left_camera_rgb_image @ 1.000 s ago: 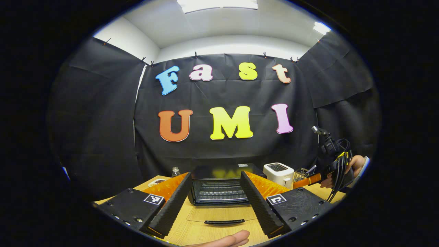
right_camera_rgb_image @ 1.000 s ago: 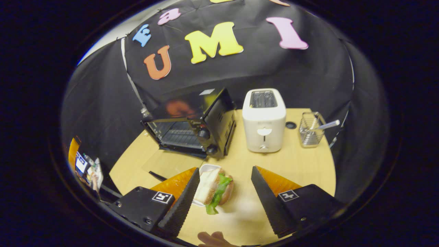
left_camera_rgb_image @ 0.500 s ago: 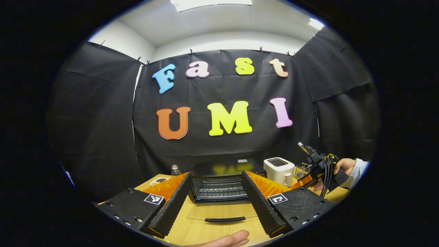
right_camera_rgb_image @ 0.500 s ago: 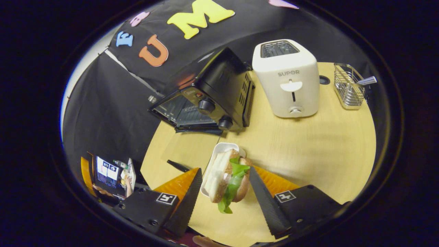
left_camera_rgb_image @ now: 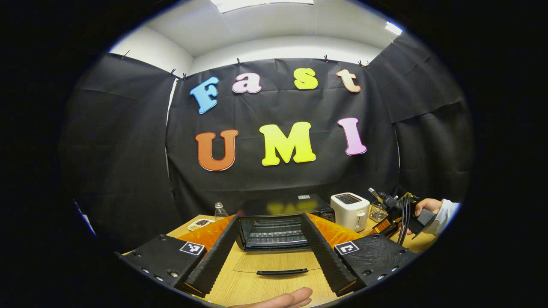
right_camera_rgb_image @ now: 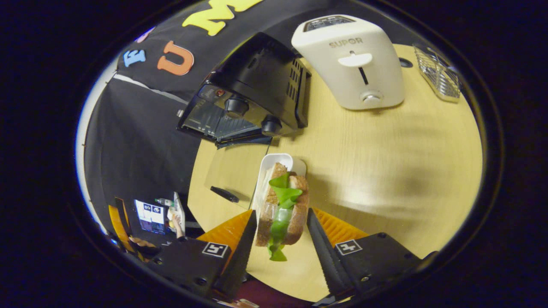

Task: Open the electric oven with the left hand, put the food in, and close the electric oven.

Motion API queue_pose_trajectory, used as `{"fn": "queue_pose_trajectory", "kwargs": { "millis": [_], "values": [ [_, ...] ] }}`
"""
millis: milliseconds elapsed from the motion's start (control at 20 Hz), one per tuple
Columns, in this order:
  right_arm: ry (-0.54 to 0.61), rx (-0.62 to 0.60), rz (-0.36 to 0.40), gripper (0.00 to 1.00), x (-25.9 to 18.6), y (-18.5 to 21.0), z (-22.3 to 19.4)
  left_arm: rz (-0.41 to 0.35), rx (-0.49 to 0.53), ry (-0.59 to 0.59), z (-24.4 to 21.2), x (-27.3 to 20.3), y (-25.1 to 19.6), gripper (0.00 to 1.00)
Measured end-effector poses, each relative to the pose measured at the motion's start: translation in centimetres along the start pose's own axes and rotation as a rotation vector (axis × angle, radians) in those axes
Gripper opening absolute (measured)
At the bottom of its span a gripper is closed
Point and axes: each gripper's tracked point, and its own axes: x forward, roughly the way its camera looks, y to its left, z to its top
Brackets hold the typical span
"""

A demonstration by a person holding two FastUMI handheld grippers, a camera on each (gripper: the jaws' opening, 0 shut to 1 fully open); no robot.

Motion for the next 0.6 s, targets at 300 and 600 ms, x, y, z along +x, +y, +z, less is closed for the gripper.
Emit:
{"fn": "queue_pose_trajectory", "kwargs": {
  "millis": [300,600],
  "values": [
    [-0.040,0.042,0.027,0.38,-0.8,1.0,-0.4,0.002,0.003,-0.017,0.3,-0.5,0.7,0.95],
    [-0.177,0.103,0.089,0.37,-2.8,4.5,-0.8,-0.004,-0.030,-0.028,-0.1,-0.9,1.9,0.95]
  ]
}}
